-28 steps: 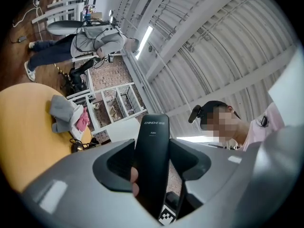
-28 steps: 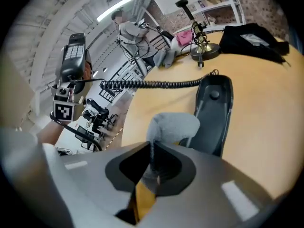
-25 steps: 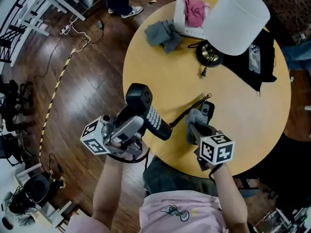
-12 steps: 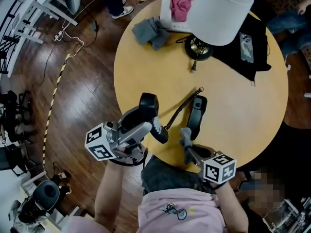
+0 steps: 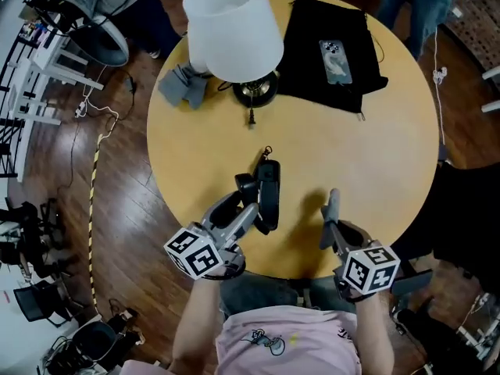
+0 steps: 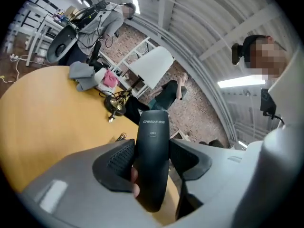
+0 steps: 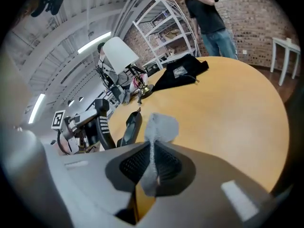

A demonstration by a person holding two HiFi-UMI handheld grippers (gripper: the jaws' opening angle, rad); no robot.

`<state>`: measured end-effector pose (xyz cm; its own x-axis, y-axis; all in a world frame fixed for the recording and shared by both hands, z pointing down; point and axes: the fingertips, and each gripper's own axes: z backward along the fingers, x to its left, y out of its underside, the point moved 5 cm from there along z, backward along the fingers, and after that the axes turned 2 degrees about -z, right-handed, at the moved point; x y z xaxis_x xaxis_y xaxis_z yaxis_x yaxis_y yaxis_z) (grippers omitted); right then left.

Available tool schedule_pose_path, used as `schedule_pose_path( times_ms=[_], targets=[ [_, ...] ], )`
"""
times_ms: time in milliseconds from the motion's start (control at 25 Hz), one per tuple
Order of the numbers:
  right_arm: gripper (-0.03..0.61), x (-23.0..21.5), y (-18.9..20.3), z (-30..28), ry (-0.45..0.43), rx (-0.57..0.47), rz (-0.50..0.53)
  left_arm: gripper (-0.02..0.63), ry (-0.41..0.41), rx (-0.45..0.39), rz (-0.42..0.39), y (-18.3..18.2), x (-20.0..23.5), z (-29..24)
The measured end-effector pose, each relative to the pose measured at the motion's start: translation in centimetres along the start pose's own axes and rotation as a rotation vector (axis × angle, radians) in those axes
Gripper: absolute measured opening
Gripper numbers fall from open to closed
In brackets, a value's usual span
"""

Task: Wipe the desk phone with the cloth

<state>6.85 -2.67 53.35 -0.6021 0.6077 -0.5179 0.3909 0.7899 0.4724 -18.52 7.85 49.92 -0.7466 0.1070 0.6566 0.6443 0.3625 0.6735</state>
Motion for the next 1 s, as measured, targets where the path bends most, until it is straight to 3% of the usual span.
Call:
schedule_pose_path(
  times_ms=[280, 520, 720, 840, 920, 1000],
  targets=[
    [0.028, -4.1, 1.7, 2.6, 0.015, 0.006, -0.046, 0.236, -0.187, 0.185, -0.084, 3.0, -0.6, -4.1],
    [0.028, -6.9, 1.0, 2.8, 0.015, -0.009, -0.058, 0.236, -0.44, 0.27, -0.13, 3.6, -0.7, -6.9],
    [0.028, -7.8, 0.6, 2.9, 0.011, -0.023, -0.075, 0.233, -0.679, 0.366, -0.245, 3.8, -0.6, -8.7],
    [0.028, -8.3, 0.4, 3.1, 0.011, -0.028, -0.078, 0.236, -0.8, 0.422, -0.356, 4.0, -0.8, -9.5],
    [0.028, -8.7, 0.5, 3.0, 0.008, -0.029, -0.084, 0.268, -0.835, 0.468, -0.424, 4.6, -0.7, -10.0],
    [0.028, -8.9, 0.5, 2.8, 0.003, -0.03, -0.094, 0.314, -0.82, 0.497, -0.437, 5.1, -0.9, -10.5]
  ],
)
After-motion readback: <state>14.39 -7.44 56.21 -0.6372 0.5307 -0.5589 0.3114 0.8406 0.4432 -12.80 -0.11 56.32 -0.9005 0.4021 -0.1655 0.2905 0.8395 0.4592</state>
